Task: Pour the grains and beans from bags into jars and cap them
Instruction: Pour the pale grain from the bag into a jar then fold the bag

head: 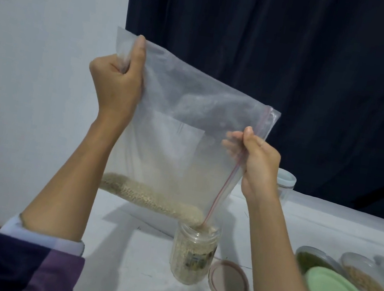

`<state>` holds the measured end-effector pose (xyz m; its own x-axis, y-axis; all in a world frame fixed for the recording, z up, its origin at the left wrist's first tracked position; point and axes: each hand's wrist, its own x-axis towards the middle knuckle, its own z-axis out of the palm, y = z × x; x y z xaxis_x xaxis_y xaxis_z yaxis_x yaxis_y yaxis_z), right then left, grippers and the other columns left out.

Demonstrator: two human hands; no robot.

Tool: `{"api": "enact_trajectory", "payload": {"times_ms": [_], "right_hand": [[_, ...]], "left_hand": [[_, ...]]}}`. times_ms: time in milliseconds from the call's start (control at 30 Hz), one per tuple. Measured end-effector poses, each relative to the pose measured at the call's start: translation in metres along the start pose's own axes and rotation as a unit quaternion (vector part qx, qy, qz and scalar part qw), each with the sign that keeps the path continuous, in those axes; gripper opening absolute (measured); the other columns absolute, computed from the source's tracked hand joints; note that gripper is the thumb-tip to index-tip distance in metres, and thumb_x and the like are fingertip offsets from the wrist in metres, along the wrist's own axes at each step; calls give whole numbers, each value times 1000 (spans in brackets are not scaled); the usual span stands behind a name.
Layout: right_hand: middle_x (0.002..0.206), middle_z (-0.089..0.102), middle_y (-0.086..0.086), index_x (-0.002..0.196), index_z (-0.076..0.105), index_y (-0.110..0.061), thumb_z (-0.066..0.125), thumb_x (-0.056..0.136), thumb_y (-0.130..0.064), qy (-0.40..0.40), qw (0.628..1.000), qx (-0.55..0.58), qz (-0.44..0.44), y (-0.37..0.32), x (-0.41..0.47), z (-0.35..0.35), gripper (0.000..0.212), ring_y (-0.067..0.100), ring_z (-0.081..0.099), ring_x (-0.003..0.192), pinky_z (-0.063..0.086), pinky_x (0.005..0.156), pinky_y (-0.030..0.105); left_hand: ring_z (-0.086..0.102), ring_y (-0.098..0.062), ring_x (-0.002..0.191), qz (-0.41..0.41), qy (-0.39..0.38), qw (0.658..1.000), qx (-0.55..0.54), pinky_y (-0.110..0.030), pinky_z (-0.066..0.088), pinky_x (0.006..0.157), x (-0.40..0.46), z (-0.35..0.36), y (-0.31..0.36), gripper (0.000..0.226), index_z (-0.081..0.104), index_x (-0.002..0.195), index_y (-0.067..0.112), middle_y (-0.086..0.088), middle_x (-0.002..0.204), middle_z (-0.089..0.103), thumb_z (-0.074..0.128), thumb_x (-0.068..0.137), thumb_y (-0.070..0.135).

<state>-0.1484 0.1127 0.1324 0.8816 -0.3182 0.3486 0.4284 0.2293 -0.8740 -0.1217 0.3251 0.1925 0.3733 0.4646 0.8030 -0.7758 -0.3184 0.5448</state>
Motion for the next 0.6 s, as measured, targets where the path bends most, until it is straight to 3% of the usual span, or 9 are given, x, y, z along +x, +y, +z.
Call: {"api": "enact_trajectory", "payload": {"times_ms": [67, 133, 200, 300, 367, 600], "right_hand": [[76, 73, 2, 75, 69, -9, 55, 97, -19, -2, 1000, 2, 3, 0, 0, 2, 27, 15, 71, 69, 55, 67, 22], [76, 73, 2, 75, 69, -8, 55, 97, -18, 15, 1000, 11, 1, -1, 1, 3, 27, 15, 71, 69, 56, 69, 23], [77, 73, 3, 76, 69, -8, 55, 97, -18, 8, 1000, 6, 2, -2, 2, 2, 27, 16, 71, 70, 55, 70, 24], [75, 73, 3, 74, 69, -8, 55, 97, -18, 16, 1000, 10, -4, 0, 2, 2, 28, 16, 70, 69, 56, 73, 25], [75, 73, 3, 73, 69, -9, 55, 97, -18, 13, 1000, 5, -12, 1, 2, 2, 29, 17, 71, 70, 57, 77, 27], [76, 73, 3, 74, 70, -9, 54, 97, -18, 1, 1000, 5, -8, 5, 3, 4, 29, 15, 70, 68, 56, 74, 26]], "left_hand": [[30, -15, 37, 5, -4, 1000, -3, -28, 26, 41, 5, 1, 2, 62, 23, 43, 17, 13, 36, 27, 56, 85, 49], [35, -33, 40, 12, -7, 1000, -1, -34, 28, 43, 7, 3, 2, 65, 24, 44, 12, 0, 40, 32, 55, 85, 50], [37, -38, 42, 16, -9, 1000, 0, -36, 29, 44, 8, 4, 3, 66, 24, 45, 9, -4, 44, 35, 54, 85, 51], [35, -30, 39, 20, -11, 1000, -1, -33, 27, 42, 7, 5, 2, 65, 23, 44, 12, -2, 41, 33, 56, 87, 47], [30, -7, 35, 28, -12, 1000, 4, -22, 25, 41, 6, 6, 2, 62, 22, 43, 17, 14, 36, 29, 57, 89, 40], [30, -7, 36, 19, -14, 1000, -4, -22, 25, 40, 4, 2, -2, 62, 24, 43, 17, 12, 33, 28, 57, 88, 43]]}}
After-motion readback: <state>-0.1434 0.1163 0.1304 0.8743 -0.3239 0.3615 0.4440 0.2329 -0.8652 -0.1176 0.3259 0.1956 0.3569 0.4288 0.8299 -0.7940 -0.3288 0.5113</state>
